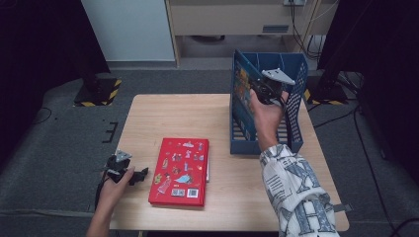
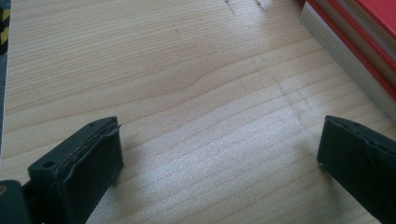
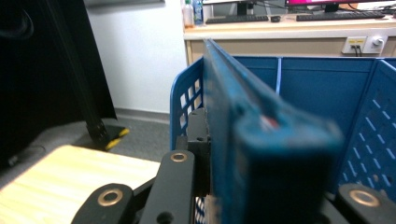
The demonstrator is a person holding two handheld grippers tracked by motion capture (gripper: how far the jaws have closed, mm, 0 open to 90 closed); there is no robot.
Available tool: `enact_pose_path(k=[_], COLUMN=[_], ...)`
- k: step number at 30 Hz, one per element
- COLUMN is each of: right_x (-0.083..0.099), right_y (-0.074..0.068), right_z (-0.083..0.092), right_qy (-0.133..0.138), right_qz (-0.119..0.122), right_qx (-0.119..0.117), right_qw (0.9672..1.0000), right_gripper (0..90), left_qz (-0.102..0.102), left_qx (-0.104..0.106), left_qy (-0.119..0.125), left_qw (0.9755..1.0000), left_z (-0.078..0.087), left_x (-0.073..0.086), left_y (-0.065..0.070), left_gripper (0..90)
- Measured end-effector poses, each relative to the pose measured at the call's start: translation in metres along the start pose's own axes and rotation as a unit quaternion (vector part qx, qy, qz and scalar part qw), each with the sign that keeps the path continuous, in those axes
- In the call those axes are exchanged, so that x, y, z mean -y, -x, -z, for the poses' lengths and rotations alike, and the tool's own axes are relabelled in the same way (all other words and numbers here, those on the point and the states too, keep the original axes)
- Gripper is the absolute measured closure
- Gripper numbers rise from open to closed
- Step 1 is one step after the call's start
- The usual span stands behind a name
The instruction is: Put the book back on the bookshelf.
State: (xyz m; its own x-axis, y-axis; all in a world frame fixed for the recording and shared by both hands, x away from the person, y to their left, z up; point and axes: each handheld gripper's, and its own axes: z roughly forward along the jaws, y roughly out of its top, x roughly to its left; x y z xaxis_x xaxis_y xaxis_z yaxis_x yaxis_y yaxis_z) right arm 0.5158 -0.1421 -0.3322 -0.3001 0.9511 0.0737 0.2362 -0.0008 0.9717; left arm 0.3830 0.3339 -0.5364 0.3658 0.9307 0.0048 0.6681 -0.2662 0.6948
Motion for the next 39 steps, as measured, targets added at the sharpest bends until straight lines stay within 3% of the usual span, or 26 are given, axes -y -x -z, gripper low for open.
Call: enact_pose_path(k=[6,18,25,30,32,39], right_x=[-0.002,0.004,0.005,-0.002,-0.007,-0.015], right_y=[-0.001,-0.003,-0.006,-0.006,-0.006,-0.006], right_z=[0.009,0.020,0.021,0.021,0.022,0.022], right_qy=[-0.034,-0.064,-0.061,-0.074,-0.073,-0.076], right_qz=[0.004,0.018,0.017,0.023,0.038,0.046], right_qx=[-0.003,-0.015,-0.021,-0.035,-0.036,-0.040], right_qw=[0.9994,0.9977,0.9977,0.9964,0.9959,0.9952], right_gripper=[81.1,80.1,78.3,71.5,68.8,71.0], left_qz=[0.000,0.000,0.000,0.001,0.001,0.000], left_qx=[0.000,0.000,0.000,0.000,0.000,0.001], left_qy=[0.000,0.000,0.001,0.001,0.001,0.001], left_qw=[1.0000,1.0000,1.0000,1.0000,1.0000,1.0000], left_z=[0.000,0.000,0.000,0.000,0.000,0.000], left_x=[0.000,0.000,0.000,0.000,0.000,0.000], left_y=[0.000,0.000,0.000,0.001,0.001,0.000], left_gripper=[0.0,0.0,0.0,0.0,0.0,0.0])
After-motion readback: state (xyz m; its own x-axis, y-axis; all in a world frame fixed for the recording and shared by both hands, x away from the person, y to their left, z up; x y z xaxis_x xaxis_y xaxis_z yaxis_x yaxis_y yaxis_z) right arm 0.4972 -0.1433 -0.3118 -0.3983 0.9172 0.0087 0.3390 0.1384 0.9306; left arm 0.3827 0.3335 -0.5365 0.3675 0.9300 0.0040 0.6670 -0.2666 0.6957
